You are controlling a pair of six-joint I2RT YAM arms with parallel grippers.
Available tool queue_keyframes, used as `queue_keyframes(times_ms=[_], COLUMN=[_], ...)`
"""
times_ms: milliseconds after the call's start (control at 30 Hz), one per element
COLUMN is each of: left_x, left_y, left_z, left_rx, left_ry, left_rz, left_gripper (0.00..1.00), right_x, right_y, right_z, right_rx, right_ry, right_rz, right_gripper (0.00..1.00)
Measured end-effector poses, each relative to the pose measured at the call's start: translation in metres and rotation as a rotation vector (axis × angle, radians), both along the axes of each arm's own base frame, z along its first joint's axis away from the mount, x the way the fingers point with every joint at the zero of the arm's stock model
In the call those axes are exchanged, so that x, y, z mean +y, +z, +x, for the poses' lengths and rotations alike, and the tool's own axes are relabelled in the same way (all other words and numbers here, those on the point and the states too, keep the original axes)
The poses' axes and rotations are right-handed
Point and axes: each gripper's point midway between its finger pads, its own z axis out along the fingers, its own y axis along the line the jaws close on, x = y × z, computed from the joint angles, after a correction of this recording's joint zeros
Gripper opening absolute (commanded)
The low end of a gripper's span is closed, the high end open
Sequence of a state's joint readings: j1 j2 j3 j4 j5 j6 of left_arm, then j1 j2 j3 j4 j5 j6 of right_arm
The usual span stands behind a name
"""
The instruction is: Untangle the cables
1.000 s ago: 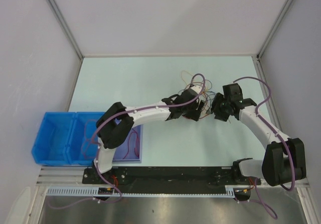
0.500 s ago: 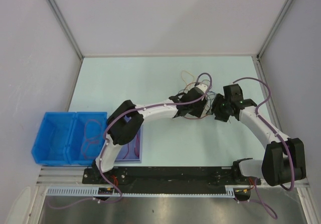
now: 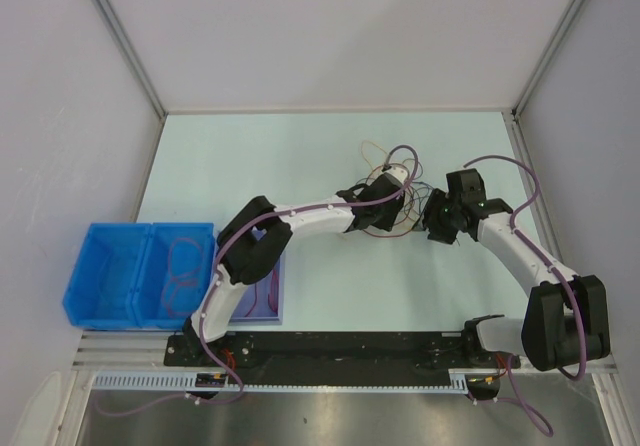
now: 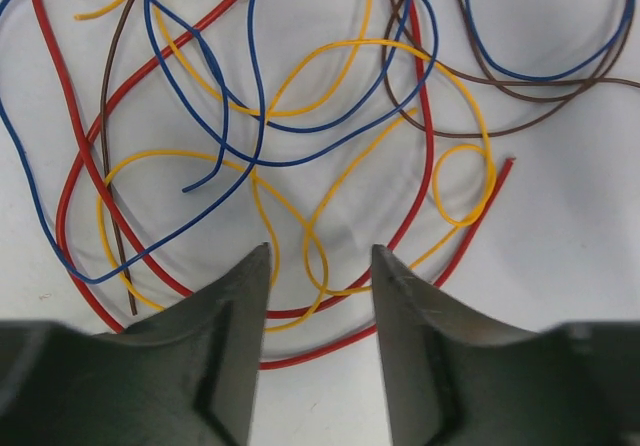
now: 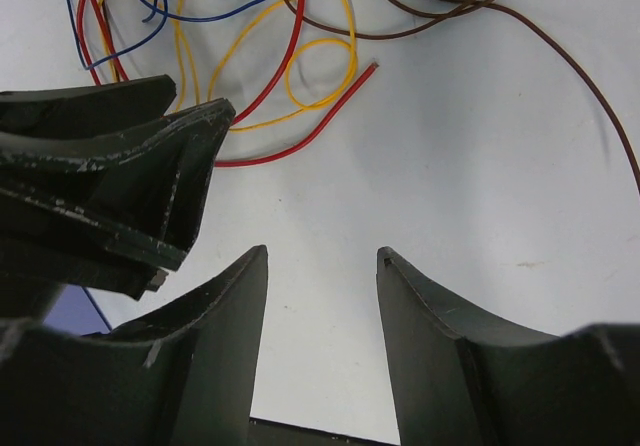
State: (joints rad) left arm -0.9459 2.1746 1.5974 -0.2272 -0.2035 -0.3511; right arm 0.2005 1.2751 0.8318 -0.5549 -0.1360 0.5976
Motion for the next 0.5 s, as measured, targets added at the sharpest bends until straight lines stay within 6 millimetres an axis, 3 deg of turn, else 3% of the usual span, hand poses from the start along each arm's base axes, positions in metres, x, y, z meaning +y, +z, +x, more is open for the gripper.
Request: queue_keyframes(times_ms=[100, 267, 500], left_x=[0.0018, 0.0023, 0.0040], left_y=[-0.0052, -0.0079, -0.0063], left_z=[0.0014, 0.0019, 0.0017], left_rx=[0.009, 0.014, 0.017], left_ry=[0.010, 0.015, 0.019], left_rz=[0.004, 0.003, 0.012], left_gripper=[0.36, 0.01, 0.00], right_x=[0.0007, -0.0008, -0.0016], right_y=[-0.0001, -0.0040, -0.0036], right_z=[0.0003, -0.0024, -0.0027], right_rx=[-0.004, 0.006, 0.005], right_ry=[0.007, 0.011, 0.014], right_rz=[0.002, 0.002, 0.007], right_gripper=[0.52, 0.51, 0.50])
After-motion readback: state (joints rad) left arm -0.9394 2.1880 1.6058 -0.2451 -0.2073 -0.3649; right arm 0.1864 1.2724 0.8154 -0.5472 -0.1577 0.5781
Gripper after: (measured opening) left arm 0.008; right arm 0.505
